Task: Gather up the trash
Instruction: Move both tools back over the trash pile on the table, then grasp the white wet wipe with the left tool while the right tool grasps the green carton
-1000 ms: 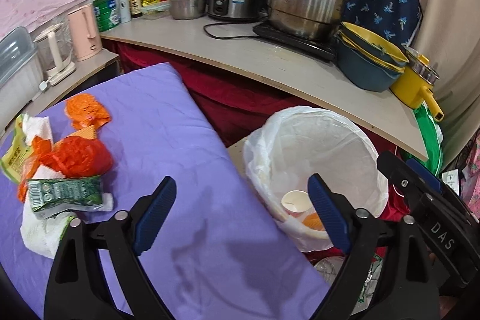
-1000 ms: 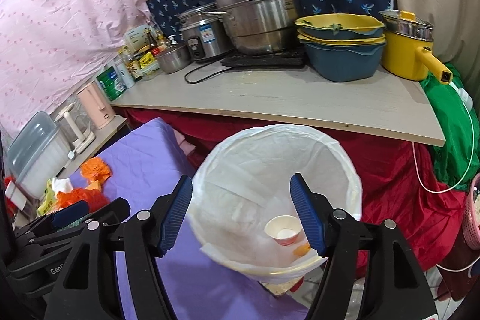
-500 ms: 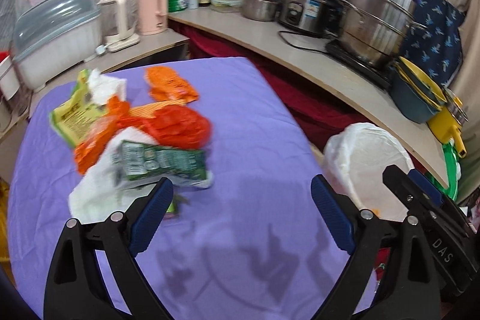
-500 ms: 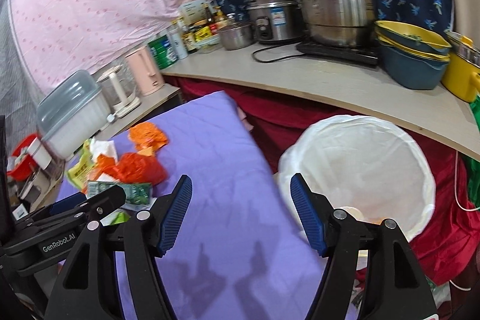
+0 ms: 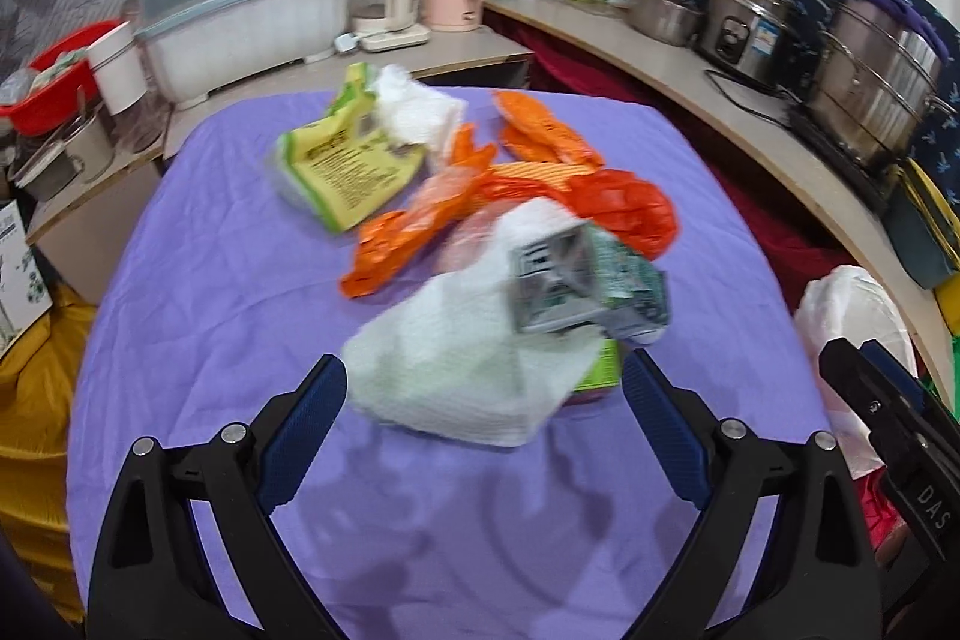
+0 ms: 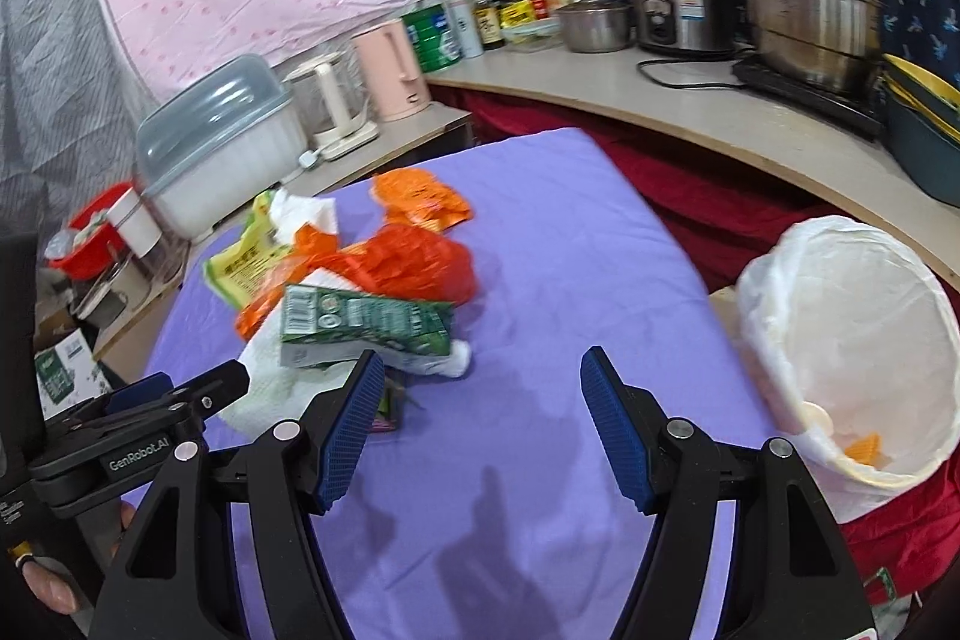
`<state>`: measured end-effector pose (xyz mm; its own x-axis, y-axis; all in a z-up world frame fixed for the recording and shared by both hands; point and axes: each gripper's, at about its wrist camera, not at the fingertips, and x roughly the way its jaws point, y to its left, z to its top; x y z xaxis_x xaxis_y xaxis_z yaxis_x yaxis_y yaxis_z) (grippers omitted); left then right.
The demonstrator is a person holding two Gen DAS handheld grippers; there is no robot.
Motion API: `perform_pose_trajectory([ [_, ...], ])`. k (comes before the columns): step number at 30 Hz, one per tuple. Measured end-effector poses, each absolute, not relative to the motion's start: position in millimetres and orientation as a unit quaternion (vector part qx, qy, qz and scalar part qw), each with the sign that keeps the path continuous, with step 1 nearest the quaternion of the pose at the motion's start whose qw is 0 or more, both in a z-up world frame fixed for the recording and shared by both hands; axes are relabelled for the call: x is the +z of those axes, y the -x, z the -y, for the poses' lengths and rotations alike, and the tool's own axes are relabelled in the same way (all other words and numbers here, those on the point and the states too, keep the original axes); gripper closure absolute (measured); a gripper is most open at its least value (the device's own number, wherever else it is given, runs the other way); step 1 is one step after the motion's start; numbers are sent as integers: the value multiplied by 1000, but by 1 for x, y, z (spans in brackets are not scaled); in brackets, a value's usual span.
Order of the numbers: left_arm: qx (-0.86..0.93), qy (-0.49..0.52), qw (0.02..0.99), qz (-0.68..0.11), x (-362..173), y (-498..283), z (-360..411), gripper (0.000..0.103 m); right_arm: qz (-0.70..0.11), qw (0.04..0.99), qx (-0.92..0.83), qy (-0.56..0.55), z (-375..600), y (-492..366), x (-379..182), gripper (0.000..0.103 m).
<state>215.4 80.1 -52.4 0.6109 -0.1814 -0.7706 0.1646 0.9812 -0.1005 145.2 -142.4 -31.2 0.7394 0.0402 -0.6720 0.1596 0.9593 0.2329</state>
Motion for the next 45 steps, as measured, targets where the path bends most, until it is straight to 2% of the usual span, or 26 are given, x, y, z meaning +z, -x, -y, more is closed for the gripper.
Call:
perform_pose_trajectory([
  [11, -51, 32, 894, -445, -67, -233, -132, 14, -374, 921, 25, -107, 72, -200, -39, 37],
  [19, -45, 43, 888, -456, -76, -245, -142, 14, -388, 918, 17, -85, 55, -231, -55, 37],
  [35, -98, 31, 876, -471, -93, -242, -104, 14, -429, 891, -81, -127, 149, -181, -88, 38],
  [45, -111, 13, 872, -477, -103, -253, -81, 14, -429, 887, -85, -151, 160, -164, -93, 37],
])
